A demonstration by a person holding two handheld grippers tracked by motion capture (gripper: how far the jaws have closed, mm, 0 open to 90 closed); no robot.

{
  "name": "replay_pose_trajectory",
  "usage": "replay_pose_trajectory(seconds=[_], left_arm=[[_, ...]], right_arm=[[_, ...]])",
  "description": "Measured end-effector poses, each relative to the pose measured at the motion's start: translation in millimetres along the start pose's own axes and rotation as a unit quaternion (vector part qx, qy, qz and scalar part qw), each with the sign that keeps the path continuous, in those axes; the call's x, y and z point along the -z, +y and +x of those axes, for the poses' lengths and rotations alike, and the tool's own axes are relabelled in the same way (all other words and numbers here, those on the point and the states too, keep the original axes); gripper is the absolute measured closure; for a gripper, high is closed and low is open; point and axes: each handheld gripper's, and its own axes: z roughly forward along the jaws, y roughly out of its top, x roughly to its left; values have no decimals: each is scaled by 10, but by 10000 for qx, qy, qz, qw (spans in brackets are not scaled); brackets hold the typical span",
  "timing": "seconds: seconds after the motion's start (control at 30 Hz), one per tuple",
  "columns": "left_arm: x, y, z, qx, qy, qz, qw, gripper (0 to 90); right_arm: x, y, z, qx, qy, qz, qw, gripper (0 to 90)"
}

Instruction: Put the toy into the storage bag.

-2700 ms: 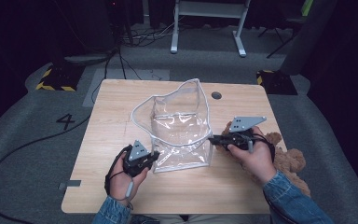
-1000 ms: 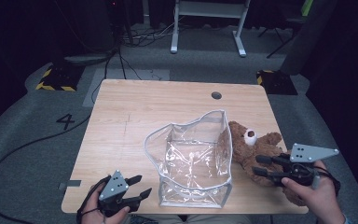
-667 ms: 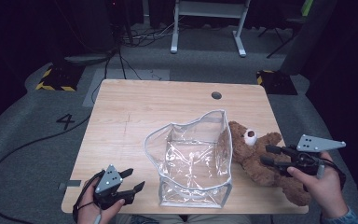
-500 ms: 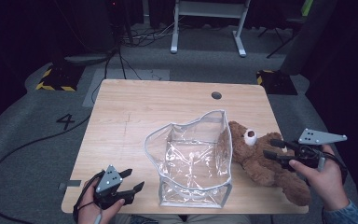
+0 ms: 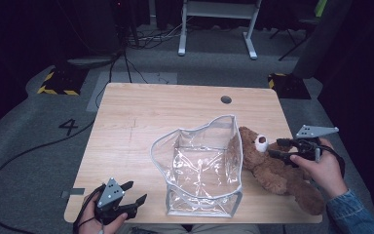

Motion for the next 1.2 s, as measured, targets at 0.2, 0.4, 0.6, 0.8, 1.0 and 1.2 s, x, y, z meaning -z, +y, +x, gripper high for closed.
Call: replay_pose_trajectory(seconds=[0.2,0.4,0.6,0.8,1.0,1.2], left_arm=[[13,-23,-3,42,43,-3,10000,359],[-10,-19,-2,29,26,0,10000,357],[-20,-24,4,45,14,-2,10000,355],[-20,-26,9,42,31,-5,10000,354],[-29,-22,9,49,5,-11,10000,353],[-73,4,10,36,-43,-14,10000,353]], right_arm=[[-148,-51,23,328,59,556,9979,265],[-310,-100,-20,389,57,1062,9936,227],[-456,-168,-20,363,298,1406,9890,228],[-479,-159,27,456,323,1640,9849,420],[-418,-127,85,471,173,1541,9868,664],[-140,-125,69,218,141,587,9979,691]])
